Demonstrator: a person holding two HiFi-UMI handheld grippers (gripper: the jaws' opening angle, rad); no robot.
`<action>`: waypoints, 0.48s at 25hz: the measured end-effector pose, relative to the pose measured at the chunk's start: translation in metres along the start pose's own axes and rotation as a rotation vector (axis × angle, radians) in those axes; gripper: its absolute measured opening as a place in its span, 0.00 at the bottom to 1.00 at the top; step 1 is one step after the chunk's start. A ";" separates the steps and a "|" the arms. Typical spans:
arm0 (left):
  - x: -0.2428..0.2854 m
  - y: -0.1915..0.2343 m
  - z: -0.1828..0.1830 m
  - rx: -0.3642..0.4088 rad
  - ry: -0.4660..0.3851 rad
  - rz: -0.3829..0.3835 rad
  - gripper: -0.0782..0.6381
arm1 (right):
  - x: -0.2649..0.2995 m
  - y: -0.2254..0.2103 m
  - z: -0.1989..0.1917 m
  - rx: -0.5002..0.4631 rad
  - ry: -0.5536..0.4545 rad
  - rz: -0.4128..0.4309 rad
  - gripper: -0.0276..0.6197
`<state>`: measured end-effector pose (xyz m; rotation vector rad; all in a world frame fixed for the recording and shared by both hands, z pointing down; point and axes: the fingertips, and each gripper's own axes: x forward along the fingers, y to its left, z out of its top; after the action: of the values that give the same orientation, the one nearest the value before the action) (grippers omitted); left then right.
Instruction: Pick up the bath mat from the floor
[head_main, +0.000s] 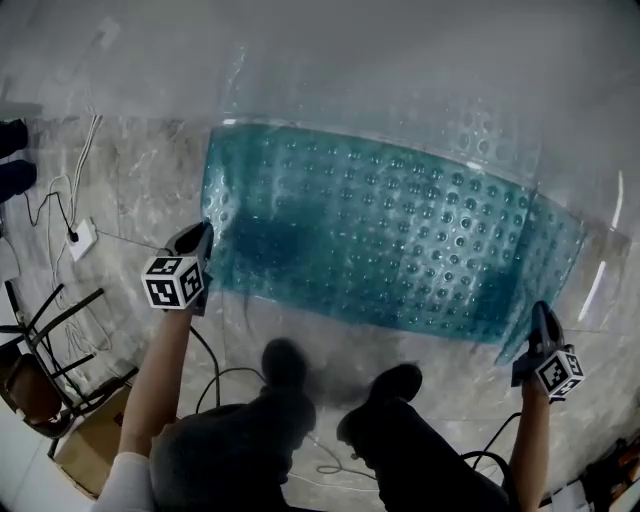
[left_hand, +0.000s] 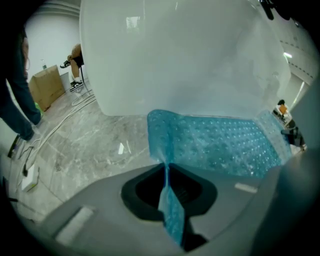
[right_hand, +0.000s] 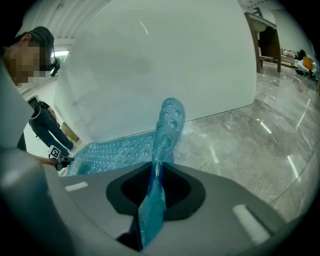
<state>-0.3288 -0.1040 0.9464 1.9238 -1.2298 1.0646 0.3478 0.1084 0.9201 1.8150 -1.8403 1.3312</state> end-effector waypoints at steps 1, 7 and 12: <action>-0.001 0.000 0.000 0.003 0.016 0.009 0.16 | 0.001 0.002 -0.003 0.005 0.012 -0.003 0.12; -0.020 -0.013 0.015 0.023 0.031 -0.020 0.16 | -0.003 0.008 0.002 0.010 0.019 -0.052 0.13; -0.062 -0.050 0.034 0.035 0.019 -0.106 0.15 | -0.024 0.015 0.001 0.056 0.059 -0.036 0.12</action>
<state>-0.2873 -0.0861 0.8722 1.9779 -1.0934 1.0532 0.3396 0.1210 0.8966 1.8069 -1.7499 1.4207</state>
